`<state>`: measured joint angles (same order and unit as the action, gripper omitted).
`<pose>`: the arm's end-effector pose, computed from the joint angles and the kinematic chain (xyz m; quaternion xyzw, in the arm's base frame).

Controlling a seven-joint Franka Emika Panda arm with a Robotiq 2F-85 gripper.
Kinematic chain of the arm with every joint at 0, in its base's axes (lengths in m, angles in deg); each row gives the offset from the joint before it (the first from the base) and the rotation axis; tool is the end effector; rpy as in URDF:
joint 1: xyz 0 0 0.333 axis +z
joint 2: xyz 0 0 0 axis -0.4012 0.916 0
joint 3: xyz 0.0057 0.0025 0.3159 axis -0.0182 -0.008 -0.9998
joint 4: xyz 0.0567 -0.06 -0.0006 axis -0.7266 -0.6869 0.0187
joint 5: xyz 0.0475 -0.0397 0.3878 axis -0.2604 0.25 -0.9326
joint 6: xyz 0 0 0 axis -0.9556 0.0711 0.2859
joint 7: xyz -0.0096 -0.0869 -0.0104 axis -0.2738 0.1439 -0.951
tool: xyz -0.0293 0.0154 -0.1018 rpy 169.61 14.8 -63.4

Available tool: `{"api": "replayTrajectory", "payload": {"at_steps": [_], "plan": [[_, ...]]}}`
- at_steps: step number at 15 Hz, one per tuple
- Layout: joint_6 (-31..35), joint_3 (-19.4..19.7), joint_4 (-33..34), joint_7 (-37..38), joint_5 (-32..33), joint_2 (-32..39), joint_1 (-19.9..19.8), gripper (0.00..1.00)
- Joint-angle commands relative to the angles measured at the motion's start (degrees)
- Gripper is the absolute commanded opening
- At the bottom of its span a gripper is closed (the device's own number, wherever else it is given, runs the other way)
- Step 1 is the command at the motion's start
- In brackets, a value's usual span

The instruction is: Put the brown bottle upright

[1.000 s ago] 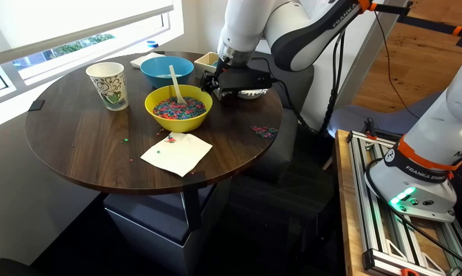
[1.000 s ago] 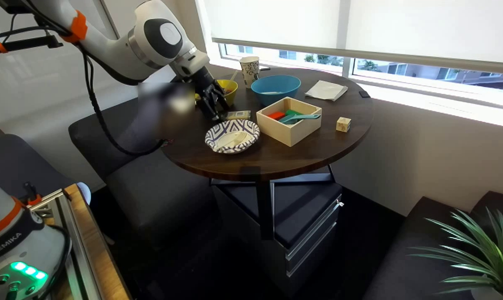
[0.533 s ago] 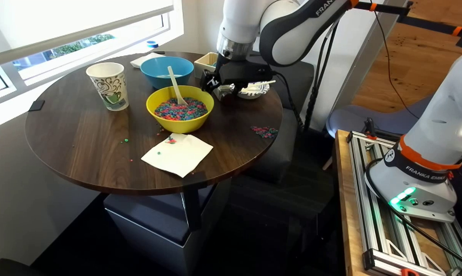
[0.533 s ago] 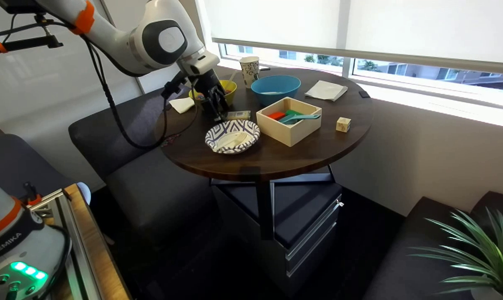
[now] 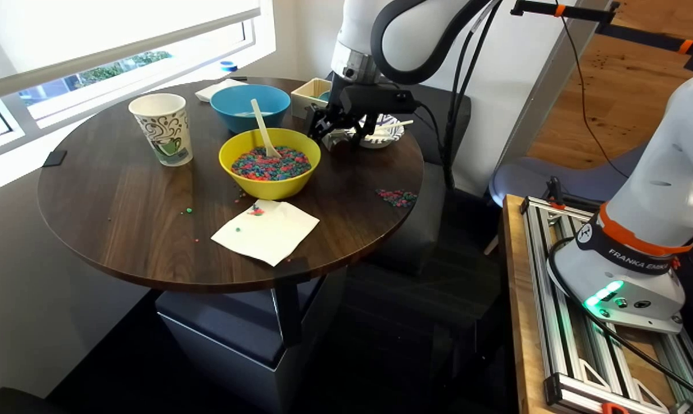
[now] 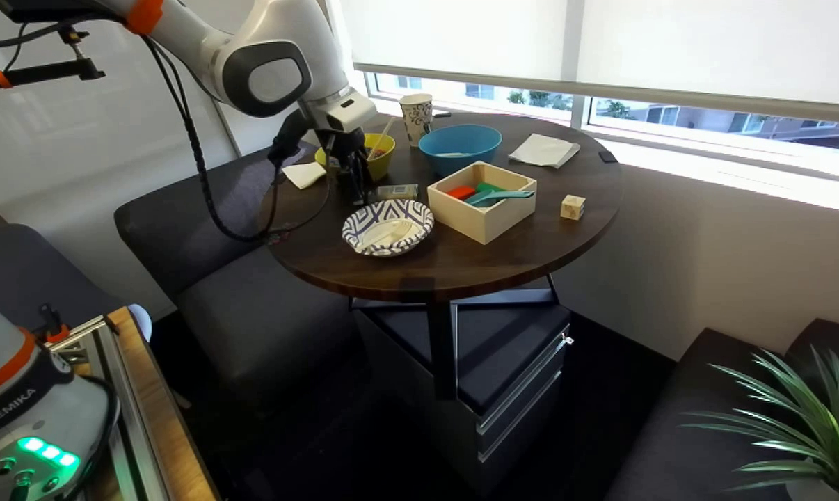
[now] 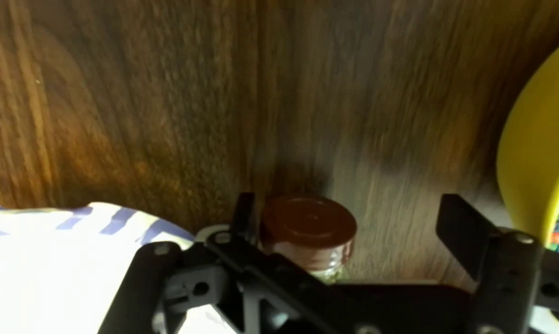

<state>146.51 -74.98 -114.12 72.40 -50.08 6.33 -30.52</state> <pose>0.5283 -0.0202 0.2928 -0.9298 0.3567 -0.0834 0.0369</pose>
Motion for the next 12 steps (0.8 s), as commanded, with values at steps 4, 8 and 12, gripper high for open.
{"api": "replayTrajectory", "payload": {"at_steps": [4,8,12], "plan": [[-1.7,3.4,-5.3,-5.2,-6.5,-7.4,3.6,1.00],[-1.6,4.2,-5.8,-1.1,-2.7,-8.1,4.0,1.00],[-0.9,5.0,-5.5,6.5,4.4,-7.0,3.8,1.00]]}}
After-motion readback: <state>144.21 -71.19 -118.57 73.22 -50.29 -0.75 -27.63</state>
